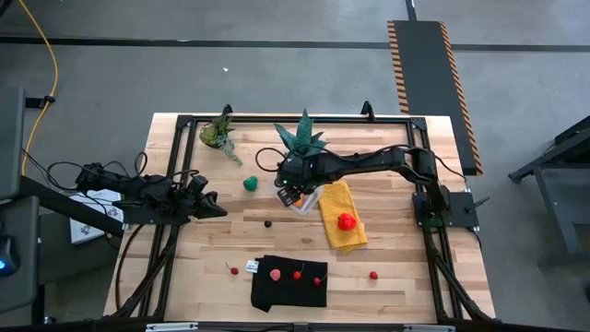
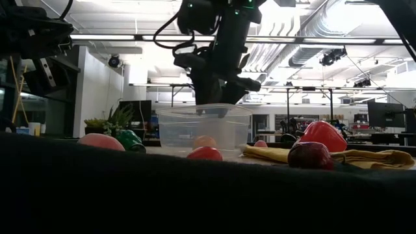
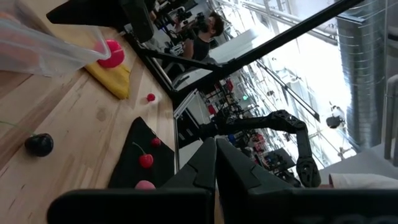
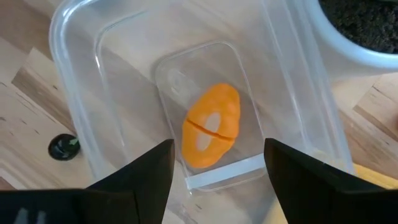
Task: Pick and placing Produce into tupperware
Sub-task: Put the green bell pepper into the transparent container
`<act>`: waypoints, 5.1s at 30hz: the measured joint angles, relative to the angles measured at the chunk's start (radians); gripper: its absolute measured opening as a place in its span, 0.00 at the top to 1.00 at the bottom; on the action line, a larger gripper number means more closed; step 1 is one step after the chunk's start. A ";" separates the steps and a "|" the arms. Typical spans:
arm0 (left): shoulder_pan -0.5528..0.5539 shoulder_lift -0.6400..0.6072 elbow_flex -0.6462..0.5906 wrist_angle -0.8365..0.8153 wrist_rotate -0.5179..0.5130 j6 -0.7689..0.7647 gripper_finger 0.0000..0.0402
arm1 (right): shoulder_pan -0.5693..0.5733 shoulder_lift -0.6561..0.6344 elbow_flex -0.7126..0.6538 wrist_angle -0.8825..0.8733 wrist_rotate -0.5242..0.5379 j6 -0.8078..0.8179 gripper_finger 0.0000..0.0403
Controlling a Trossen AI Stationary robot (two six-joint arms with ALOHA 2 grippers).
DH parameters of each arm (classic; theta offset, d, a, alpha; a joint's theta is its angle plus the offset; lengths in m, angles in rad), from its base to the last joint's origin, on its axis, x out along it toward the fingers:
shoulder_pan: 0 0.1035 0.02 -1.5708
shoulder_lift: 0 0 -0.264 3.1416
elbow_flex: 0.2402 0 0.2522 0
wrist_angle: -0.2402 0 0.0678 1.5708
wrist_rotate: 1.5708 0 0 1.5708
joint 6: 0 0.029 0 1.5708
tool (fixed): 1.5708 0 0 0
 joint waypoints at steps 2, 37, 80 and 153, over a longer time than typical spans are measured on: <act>0.000 0.000 0.000 0.000 0.000 0.000 1.00 | 0.007 0.000 0.000 0.000 0.011 -0.002 0.41; 0.000 0.000 0.000 0.000 0.003 0.034 1.00 | 0.121 -0.300 0.000 -0.231 0.314 0.193 0.41; 0.000 0.340 0.862 -0.348 -0.350 0.554 1.00 | 0.288 -0.777 0.000 -0.609 0.602 0.087 0.41; 0.575 1.214 1.716 -0.968 0.155 0.945 1.00 | -0.544 -0.789 0.000 0.082 -0.426 -0.795 0.41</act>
